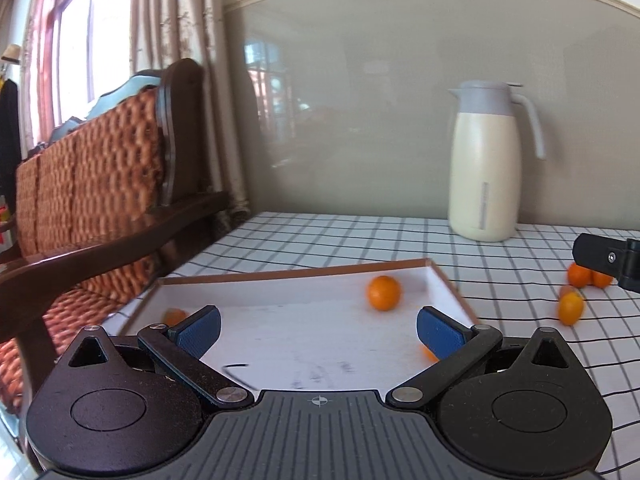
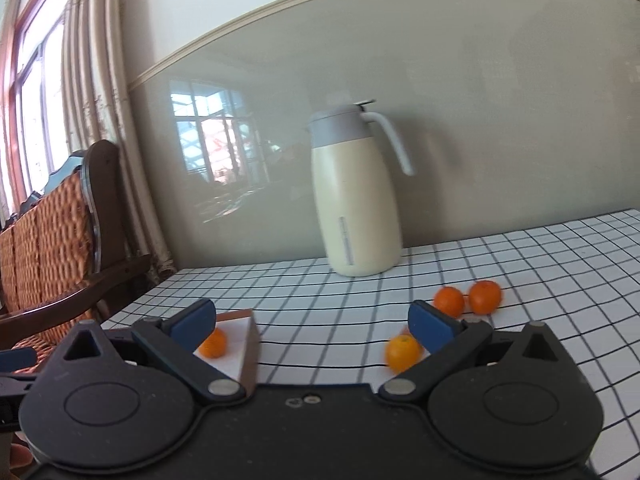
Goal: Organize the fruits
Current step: 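Move both open tools from the box back toward the remaining oranges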
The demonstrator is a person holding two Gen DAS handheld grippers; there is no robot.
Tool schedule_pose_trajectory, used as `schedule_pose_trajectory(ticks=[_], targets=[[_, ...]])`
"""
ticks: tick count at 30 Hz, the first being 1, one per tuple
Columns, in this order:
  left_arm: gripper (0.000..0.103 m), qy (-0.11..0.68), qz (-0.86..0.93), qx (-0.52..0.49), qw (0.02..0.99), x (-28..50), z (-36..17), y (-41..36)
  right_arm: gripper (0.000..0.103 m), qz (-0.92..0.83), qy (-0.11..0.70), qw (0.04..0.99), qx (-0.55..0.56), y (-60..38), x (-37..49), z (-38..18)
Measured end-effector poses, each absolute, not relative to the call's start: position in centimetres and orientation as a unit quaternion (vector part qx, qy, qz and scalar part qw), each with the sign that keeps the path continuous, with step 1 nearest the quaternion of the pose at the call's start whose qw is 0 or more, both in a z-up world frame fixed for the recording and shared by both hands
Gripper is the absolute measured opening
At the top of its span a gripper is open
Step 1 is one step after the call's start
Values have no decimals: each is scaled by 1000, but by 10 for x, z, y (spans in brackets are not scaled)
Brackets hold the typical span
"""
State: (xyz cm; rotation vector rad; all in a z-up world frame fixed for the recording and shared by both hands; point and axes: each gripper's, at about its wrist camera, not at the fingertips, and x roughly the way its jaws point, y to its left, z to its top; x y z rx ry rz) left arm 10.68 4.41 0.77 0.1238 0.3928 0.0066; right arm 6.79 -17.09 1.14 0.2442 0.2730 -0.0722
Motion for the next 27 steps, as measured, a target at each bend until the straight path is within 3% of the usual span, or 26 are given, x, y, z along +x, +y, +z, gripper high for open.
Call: schedule_pose_trajectory(ticks=[12, 27], targets=[[103, 205, 7, 61, 977, 115, 2, 29, 97, -24, 202, 960, 192, -200, 101, -14], [103, 218, 27, 30, 975, 146, -2, 28, 97, 35, 257, 951, 169, -184, 166, -37]])
